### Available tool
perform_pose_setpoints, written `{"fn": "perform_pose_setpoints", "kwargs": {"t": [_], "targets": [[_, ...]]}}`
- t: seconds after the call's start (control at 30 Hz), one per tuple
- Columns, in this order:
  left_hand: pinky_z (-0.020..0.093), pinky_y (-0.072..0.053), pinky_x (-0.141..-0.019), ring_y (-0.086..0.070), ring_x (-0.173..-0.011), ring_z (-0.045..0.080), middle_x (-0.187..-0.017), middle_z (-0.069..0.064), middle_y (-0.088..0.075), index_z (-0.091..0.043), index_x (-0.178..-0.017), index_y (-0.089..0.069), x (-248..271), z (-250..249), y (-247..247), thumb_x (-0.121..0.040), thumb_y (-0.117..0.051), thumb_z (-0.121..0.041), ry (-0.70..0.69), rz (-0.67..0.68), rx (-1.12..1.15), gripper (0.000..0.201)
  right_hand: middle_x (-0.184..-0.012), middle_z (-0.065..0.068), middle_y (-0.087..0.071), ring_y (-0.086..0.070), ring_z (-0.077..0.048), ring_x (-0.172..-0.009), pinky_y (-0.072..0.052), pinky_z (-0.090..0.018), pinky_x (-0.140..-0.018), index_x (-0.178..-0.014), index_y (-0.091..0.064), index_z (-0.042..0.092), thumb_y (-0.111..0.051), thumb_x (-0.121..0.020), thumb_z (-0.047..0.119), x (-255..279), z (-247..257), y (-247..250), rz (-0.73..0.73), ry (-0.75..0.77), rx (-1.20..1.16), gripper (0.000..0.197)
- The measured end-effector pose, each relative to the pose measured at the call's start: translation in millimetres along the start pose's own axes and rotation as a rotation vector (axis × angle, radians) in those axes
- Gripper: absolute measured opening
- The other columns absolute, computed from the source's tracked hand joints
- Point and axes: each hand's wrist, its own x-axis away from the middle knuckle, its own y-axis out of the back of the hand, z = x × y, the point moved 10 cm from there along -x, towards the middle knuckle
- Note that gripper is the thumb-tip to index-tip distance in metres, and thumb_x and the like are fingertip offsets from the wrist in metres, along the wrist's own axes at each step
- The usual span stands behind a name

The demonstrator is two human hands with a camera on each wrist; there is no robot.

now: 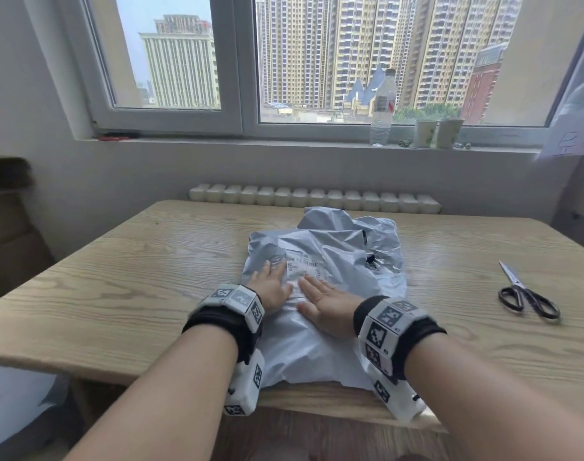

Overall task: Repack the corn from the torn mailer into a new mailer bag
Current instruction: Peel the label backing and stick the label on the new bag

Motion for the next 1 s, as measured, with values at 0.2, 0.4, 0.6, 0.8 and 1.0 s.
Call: {"fn": "perform_pose_setpoints", "kwargs": {"t": [0.2, 0.4, 0.6, 0.8, 1.0], "targets": [[0.045, -0.008, -0.121, -0.002, -0.149, 0.028, -0.162, 0.009, 0.003, -0.018, -0.154, 0.001, -11, 11, 17, -0.098, -0.039, -0.042, 0.012, -0.071, 0.053, 0.073, -0.161, -0.006, -0.009, -0.008, -0.020, -0.149, -0.007, -0.036, -0.121, -0.152, -0.017, 0.014, -0.025, -0.102, 0.045, 3, -17, 26, -0.129, -0.044, -0.094, 0.060], [0.036, -0.034, -0.110, -0.038, -0.136, 0.032, -0.150, 0.020, -0.033, 0.003, -0.148, -0.021, -1, 44, 31, -0.098, -0.045, -0.028, 0.291, -0.028, 0.114, 0.064, -0.145, -0.012, -0.041, -0.044, -0.029, -0.130, -0.039, -0.039, -0.105, -0.143, -0.035, 0.014, -0.044, -0.094, 0.028, 7, -93, 58, -0.323, -0.401, -0.209, 0.051], [0.035, -0.045, -0.090, -0.050, -0.124, 0.030, -0.146, 0.015, -0.040, -0.015, -0.153, -0.012, -3, 44, 36, -0.091, -0.057, -0.013, 0.267, -0.062, 0.257, 0.076, -0.132, -0.010, -0.052, -0.053, -0.029, -0.117, -0.045, -0.037, -0.099, -0.134, -0.046, 0.022, -0.052, -0.080, 0.028, 2, -112, 45, -0.303, -0.507, -0.244, 0.055], [0.032, -0.043, -0.103, -0.044, -0.132, 0.026, -0.154, 0.005, -0.032, -0.021, -0.150, -0.029, -6, 26, 39, -0.088, -0.049, 0.008, 0.084, -0.104, 0.312, 0.071, -0.102, -0.002, -0.061, -0.057, -0.025, -0.103, -0.046, -0.033, -0.093, -0.107, -0.056, 0.018, -0.050, -0.089, 0.026, 12, -124, 48, -0.345, -0.542, -0.304, 0.021], [0.032, -0.048, -0.091, -0.056, -0.112, 0.024, -0.130, 0.011, -0.058, -0.009, -0.127, -0.060, -2, 34, 49, -0.089, -0.040, 0.008, 0.078, -0.176, 0.323, 0.047, -0.098, -0.005, -0.071, -0.064, -0.024, -0.093, -0.052, -0.027, -0.079, -0.097, -0.073, 0.014, -0.060, -0.080, 0.021, 9, -131, 54, -0.418, -0.557, -0.415, 0.022]]}}
